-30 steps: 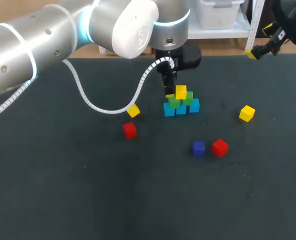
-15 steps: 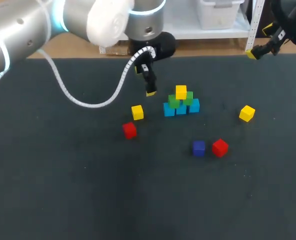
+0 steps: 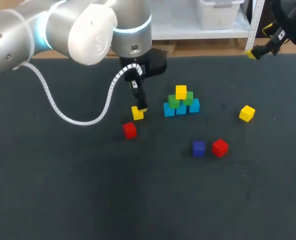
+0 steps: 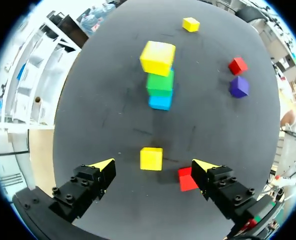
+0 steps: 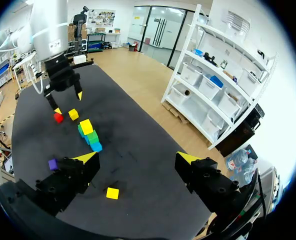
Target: Place the blue cubes, place green cubes on the blue cubes, place the yellow cubes on the green cubes, then place the red cubes on the yellow cubes, and place purple cube on the red cubes.
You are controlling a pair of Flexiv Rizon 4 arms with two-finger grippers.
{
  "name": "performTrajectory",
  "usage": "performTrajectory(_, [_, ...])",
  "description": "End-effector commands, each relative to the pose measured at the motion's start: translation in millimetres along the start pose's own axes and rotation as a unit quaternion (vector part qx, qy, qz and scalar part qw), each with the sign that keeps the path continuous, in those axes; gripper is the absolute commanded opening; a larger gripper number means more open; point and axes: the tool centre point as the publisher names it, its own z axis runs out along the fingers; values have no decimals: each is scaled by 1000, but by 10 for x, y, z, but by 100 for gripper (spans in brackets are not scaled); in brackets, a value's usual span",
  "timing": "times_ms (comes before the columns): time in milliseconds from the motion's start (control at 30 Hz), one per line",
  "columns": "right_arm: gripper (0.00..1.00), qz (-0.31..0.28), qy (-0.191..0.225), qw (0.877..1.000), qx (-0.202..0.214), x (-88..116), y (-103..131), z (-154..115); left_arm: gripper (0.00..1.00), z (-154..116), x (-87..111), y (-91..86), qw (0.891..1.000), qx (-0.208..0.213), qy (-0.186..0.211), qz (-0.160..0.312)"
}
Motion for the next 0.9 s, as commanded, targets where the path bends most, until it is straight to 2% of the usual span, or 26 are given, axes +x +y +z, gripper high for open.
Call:
performTrajectory(33, [100,0,0,1000,0,-1,0,0,100,106,102,-110,1000,4,-20,8])
performTrajectory(167, [100,0,0,1000,0,-1,0,0,100,203,150,-131,999,24,-25,13])
performTrajectory(267, [100,0,0,1000,0,-1,0,0,100,242,159,-75,999,23,-29,11])
performTrajectory(500, [100,0,0,1000,0,-1,0,0,100,328,126,-10,999,34,-34,24])
performTrajectory(867, [100,0,0,1000,0,-1,0,0,100,498,42,-35,998,45,-28,34])
performTrajectory(900, [100,0,0,1000,0,-1,0,0,91,499,35,-36,998,46,-29,34])
